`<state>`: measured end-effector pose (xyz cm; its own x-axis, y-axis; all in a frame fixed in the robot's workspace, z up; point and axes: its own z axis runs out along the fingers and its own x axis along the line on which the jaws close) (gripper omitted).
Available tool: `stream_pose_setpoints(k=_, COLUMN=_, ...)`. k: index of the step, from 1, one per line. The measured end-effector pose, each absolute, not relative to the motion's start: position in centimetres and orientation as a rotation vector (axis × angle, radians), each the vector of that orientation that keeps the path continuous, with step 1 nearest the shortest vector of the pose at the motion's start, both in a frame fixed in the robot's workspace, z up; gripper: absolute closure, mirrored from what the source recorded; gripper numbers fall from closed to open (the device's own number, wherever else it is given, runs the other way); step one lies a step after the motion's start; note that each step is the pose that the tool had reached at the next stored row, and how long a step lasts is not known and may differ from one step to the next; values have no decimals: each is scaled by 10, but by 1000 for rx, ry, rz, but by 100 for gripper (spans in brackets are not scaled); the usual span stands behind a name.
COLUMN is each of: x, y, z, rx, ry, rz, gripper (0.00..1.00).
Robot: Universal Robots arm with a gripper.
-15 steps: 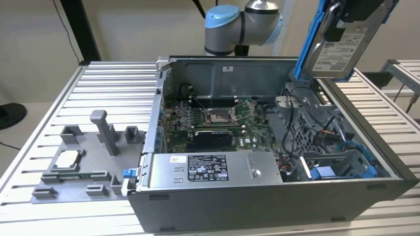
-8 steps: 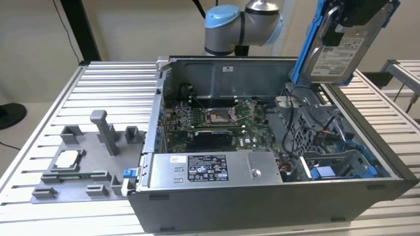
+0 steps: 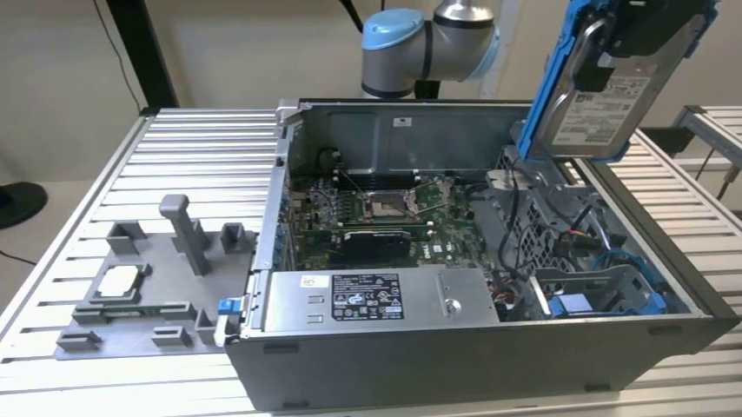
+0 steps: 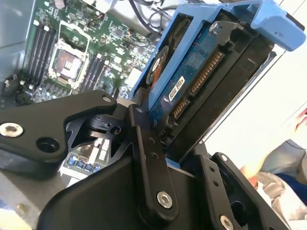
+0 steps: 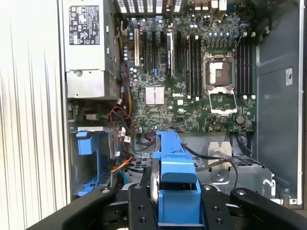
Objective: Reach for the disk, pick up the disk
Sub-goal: 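Pick up the disk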
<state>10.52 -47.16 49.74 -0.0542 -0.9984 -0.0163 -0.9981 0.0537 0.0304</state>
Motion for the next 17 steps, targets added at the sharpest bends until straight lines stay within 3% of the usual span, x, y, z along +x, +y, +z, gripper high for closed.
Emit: stream_pose_setpoints(k=17, x=102, y=-522, z=495, rx=2154, ry=-2273, rz=-52, gripper=100)
